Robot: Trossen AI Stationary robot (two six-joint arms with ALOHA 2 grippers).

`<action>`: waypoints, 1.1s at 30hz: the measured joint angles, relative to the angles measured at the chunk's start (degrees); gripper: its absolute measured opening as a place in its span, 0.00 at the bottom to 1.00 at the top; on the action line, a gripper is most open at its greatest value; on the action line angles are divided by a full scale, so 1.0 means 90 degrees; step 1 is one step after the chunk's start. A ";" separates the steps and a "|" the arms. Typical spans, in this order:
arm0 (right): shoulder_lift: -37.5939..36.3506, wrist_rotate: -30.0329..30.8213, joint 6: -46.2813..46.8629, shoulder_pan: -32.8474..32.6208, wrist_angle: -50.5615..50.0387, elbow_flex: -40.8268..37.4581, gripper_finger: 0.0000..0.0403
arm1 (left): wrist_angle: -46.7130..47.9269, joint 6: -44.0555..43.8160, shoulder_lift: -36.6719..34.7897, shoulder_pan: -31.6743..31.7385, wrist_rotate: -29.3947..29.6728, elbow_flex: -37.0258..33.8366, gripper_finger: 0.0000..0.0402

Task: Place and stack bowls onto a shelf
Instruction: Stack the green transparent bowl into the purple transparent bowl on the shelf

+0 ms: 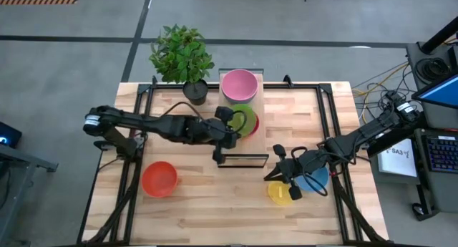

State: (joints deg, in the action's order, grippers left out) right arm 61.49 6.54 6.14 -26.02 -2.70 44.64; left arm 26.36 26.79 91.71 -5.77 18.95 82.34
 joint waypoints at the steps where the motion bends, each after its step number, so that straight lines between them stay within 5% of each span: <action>1: 0.0000 -0.0044 0.0002 0.0000 0.0000 0.0000 0.02 | -0.0008 0.0000 0.0043 0.0047 -0.0002 0.0048 0.00; 22: 0.0000 -0.0078 0.0027 0.0000 -0.0002 0.0000 0.02 | -0.0009 -0.0199 0.0259 0.0327 -0.0227 0.0139 0.01; 33: 0.0000 -0.0077 0.0028 0.0000 -0.0002 0.0000 0.02 | 0.0023 -0.0223 0.0260 0.0327 -0.0224 0.0132 0.18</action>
State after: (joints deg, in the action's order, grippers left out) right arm 61.49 5.85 6.39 -26.02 -2.72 44.64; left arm 26.57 24.77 94.05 -2.83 16.93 83.53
